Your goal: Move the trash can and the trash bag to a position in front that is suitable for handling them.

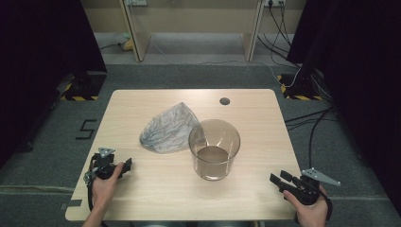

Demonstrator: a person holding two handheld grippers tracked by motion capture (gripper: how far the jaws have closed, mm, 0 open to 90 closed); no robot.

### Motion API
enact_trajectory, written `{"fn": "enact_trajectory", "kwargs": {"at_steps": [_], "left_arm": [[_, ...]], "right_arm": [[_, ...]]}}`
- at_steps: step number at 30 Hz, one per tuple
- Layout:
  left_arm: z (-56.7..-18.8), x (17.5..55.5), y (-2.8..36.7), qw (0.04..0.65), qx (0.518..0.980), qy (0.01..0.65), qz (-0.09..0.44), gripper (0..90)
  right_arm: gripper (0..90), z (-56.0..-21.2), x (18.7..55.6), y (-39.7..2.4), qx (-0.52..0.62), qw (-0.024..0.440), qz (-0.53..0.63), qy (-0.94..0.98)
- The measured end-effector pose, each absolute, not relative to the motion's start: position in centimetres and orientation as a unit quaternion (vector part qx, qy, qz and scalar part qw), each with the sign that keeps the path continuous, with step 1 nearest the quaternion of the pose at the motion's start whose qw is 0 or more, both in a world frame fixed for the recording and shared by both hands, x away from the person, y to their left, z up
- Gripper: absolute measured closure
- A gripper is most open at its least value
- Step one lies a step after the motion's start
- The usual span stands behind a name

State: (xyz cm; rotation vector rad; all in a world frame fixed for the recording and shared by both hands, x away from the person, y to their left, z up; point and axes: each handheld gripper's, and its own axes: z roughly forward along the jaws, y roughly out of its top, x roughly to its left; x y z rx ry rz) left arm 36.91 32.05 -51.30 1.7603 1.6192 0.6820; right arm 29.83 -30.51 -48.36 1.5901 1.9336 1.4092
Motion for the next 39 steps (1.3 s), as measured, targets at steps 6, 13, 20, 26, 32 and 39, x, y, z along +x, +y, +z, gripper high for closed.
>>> {"fn": "enact_trajectory", "kwargs": {"at_steps": [6,13,20,26,32,39], "left_arm": [[-49.9,37.9,30.8,0.355,0.673,0.584,0.283,14.9],[-48.1,42.6,29.9,0.376,0.678,0.576,0.260,21.9],[-48.4,47.9,27.9,0.326,0.729,0.563,0.211,29.4],[-49.7,48.8,27.7,0.293,0.767,0.540,0.185,66.9],[-49.7,47.7,28.2,0.306,0.763,0.540,0.182,88.0],[-49.1,38.9,27.3,0.320,0.770,0.522,0.179,88.6]], "right_arm": [[42.2,-48.3,30.0,-30.5,0.549,0.136,0.486,0.666],[42.3,-48.3,30.1,-30.3,0.546,0.136,0.486,0.668],[42.3,-48.3,30.2,-30.0,0.543,0.134,0.485,0.672],[42.3,-48.3,30.2,-30.1,0.544,0.130,0.487,0.671],[42.3,-48.4,30.2,-30.1,0.542,0.129,0.487,0.672],[42.2,-48.1,30.0,-30.1,0.539,0.134,0.492,0.671]]}}
